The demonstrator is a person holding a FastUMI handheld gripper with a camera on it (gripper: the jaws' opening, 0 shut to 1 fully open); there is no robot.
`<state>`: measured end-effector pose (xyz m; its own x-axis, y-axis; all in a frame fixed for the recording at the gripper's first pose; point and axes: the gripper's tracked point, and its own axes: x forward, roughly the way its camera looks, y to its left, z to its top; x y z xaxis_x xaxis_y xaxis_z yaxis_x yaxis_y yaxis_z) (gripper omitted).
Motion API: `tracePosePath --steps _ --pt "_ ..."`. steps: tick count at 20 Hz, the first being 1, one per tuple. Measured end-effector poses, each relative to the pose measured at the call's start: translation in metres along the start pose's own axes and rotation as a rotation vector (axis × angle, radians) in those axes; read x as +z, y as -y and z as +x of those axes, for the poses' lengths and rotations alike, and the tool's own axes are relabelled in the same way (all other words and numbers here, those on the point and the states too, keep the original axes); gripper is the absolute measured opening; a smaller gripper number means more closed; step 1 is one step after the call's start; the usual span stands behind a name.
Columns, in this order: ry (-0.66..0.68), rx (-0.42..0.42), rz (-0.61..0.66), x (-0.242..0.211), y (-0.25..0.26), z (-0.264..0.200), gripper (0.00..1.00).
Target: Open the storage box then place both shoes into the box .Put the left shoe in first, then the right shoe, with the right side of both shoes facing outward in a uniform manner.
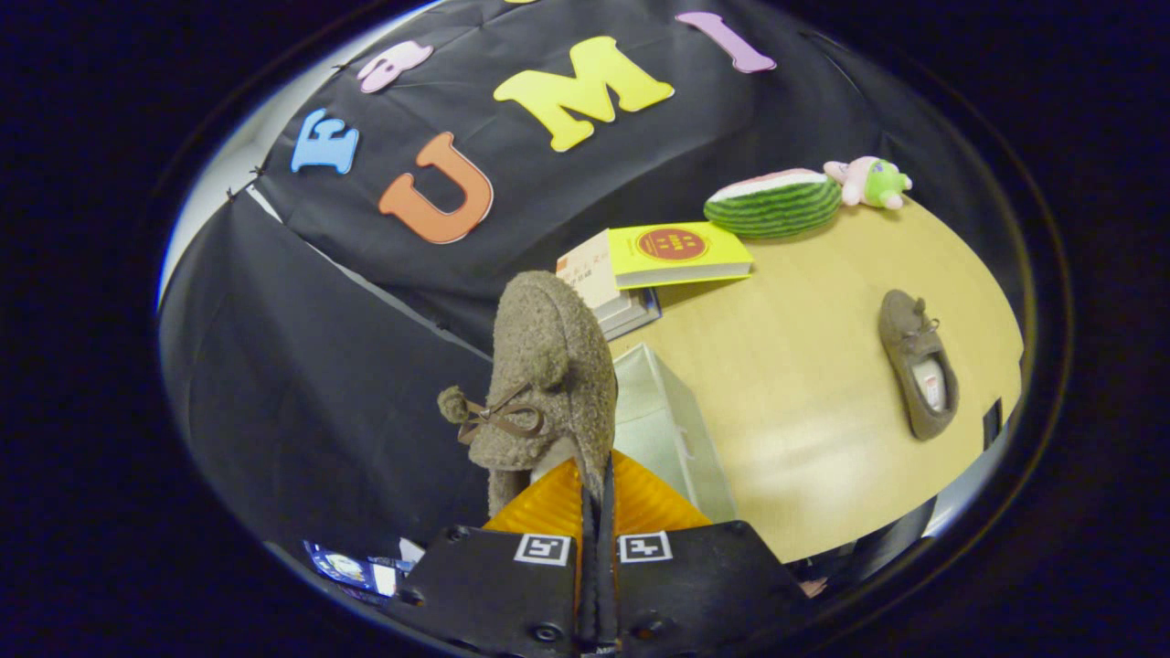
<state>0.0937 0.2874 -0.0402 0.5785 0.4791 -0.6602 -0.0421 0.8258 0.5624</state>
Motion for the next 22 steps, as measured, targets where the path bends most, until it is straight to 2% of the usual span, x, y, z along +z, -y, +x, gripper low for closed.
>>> tracePosePath --steps 4,8,18,20,22 --pt "-0.08 -0.004 0.014 -0.027 -0.014 0.045 0.06" --pt "-0.146 -0.048 0.013 -0.05 -0.009 0.077 0.06" --pt "-0.249 -0.1 0.037 -0.094 -0.002 0.126 0.07" --pt "-0.239 -0.079 0.05 -0.092 -0.007 0.126 0.12" --pt "-0.208 -0.049 0.056 -0.082 -0.014 0.125 0.22"
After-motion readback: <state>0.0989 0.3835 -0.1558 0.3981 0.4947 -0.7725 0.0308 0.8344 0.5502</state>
